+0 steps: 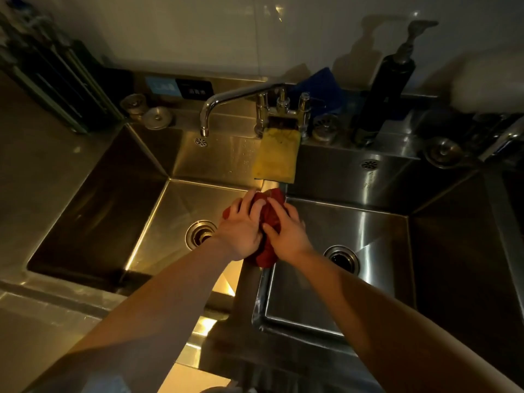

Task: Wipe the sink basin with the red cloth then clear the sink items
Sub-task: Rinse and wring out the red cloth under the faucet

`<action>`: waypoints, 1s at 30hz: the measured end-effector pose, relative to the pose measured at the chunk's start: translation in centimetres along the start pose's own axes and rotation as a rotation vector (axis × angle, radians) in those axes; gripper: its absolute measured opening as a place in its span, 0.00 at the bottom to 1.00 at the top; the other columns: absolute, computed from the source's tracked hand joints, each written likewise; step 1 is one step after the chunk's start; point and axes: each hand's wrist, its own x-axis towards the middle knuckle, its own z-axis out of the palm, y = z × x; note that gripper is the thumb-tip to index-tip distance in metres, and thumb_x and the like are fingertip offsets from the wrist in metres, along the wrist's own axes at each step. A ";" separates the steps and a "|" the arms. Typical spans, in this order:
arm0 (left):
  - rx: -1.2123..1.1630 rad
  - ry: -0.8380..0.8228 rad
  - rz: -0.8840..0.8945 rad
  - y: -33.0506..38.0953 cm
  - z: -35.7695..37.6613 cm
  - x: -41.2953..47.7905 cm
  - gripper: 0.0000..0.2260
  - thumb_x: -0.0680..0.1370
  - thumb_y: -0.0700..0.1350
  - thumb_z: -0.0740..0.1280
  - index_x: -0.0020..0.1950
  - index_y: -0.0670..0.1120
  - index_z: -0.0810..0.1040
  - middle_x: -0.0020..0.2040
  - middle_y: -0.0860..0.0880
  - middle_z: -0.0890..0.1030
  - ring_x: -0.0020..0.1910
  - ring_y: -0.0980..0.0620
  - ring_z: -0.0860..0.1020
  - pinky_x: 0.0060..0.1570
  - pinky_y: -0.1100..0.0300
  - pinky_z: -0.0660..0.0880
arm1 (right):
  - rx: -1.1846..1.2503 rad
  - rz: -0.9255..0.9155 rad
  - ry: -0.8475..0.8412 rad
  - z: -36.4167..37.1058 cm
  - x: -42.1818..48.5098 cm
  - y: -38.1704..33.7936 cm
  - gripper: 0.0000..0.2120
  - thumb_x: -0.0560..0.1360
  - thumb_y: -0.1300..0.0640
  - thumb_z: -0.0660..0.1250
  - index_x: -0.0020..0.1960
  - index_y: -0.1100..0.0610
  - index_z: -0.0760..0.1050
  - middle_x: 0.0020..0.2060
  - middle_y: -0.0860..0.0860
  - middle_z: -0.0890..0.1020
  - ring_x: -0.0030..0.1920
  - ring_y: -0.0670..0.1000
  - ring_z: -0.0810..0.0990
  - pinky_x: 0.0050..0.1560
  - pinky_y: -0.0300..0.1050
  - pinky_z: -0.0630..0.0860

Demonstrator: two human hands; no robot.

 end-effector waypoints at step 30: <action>-0.192 0.144 -0.087 1.1 1.4 -4.1 0.26 0.76 0.46 0.65 0.72 0.57 0.60 0.74 0.45 0.56 0.72 0.38 0.53 0.67 0.42 0.61 | 0.005 0.092 -0.052 0.2 -2.8 -0.4 0.25 0.78 0.55 0.60 0.72 0.42 0.58 0.67 0.55 0.62 0.64 0.60 0.69 0.63 0.56 0.72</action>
